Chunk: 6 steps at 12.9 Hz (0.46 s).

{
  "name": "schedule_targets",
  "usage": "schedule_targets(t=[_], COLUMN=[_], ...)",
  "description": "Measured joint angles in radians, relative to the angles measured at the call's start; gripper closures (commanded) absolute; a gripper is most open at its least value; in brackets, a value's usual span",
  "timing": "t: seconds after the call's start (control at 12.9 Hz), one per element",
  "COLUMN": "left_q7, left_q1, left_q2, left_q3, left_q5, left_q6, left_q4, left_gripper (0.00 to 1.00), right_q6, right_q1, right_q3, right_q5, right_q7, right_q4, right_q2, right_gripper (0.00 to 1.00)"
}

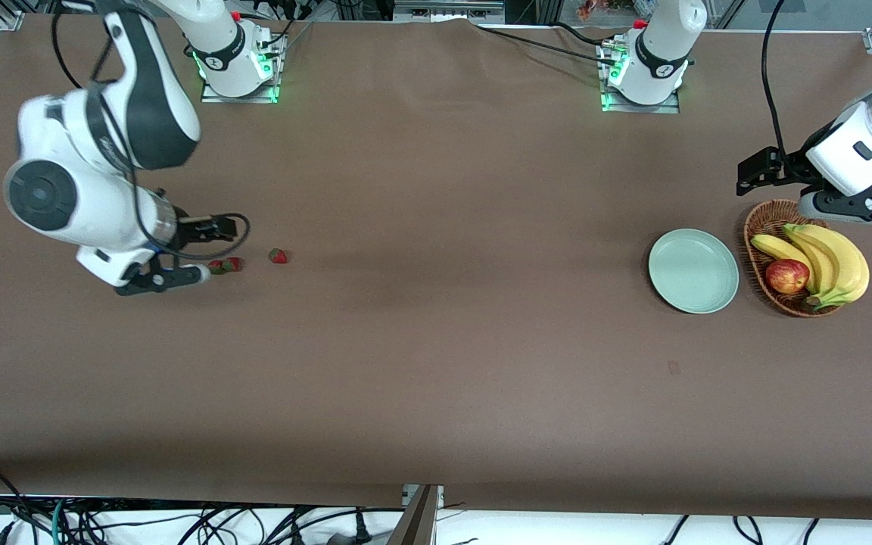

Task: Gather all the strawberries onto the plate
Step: 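Reach down and grasp one strawberry with the right gripper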

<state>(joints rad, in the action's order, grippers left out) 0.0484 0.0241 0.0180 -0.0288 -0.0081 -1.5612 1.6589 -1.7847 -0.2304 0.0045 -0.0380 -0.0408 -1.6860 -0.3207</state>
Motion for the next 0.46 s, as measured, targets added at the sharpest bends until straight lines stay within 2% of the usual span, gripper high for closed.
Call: schedule_targets(t=[0.15,0.46], left_q7=[0.0,0.0], left_q1=[0.0,0.0], left_q2=[0.0,0.001], left_q3=[0.0,0.0], left_q5=[0.0,0.0], left_q6=[0.0,0.0], left_q4=[-0.001,-0.001], left_gripper=[0.0,0.0], right_q6=[-0.172,-0.58], right_q1=[-0.015,-0.027], right_q3=[0.002,0.015], right_q5=[-0.012,-0.014], right_q7=[-0.043,-0.081], right_q4=[-0.119,-0.445], right_q2=[-0.012,-0.029], right_gripper=[0.0,0.0])
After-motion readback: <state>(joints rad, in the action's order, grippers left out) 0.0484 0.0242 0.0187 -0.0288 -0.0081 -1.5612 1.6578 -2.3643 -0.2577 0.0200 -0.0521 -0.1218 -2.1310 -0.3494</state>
